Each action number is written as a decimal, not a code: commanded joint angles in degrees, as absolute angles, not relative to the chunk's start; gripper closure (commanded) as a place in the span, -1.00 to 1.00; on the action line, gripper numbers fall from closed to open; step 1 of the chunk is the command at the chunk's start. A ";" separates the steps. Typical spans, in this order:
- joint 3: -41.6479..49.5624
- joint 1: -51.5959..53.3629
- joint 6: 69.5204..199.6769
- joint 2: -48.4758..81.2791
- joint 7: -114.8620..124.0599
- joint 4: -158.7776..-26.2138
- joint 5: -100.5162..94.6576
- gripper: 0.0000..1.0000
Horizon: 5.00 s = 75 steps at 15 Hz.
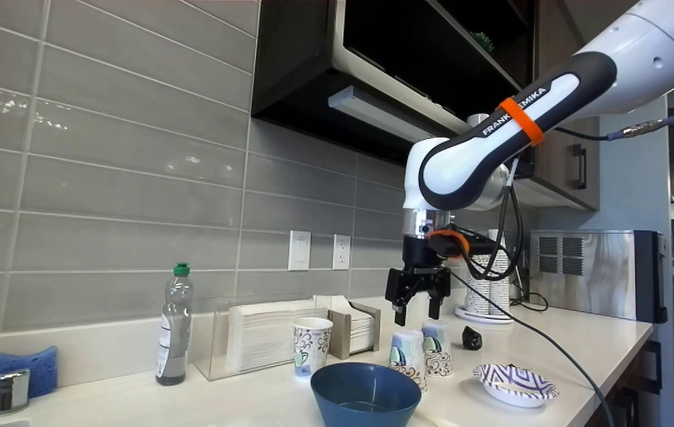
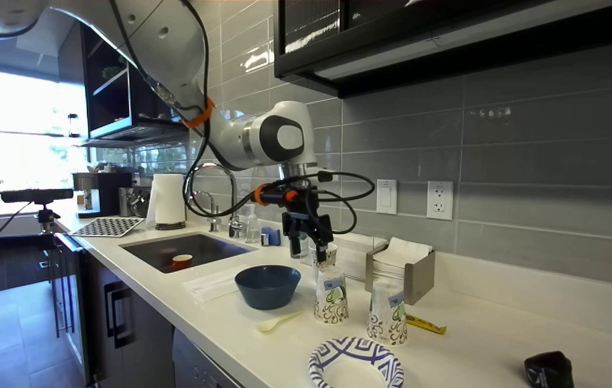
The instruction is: Stack up the cups in the container
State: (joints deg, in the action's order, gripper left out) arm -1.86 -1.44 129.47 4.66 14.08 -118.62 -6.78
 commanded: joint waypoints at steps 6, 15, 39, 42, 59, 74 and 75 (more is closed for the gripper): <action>0.23 -0.64 127.58 10.37 12.84 -112.58 -7.70 -1.00; 1.12 -0.88 127.53 12.40 10.59 -111.15 -6.50 -0.79; 1.14 -0.99 133.46 15.54 7.82 -110.17 -5.90 -0.99; 1.28 -1.04 133.25 15.58 7.55 -110.16 -6.02 -0.39; 1.91 0.40 128.41 6.71 11.10 -106.31 -10.27 0.20; 3.69 -1.79 128.13 5.76 11.09 -103.50 -12.06 0.20; 4.15 -2.14 127.99 5.78 11.01 -103.40 -12.02 0.20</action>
State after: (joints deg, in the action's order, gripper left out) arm 3.11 -1.08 128.19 5.14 10.28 -104.74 -10.46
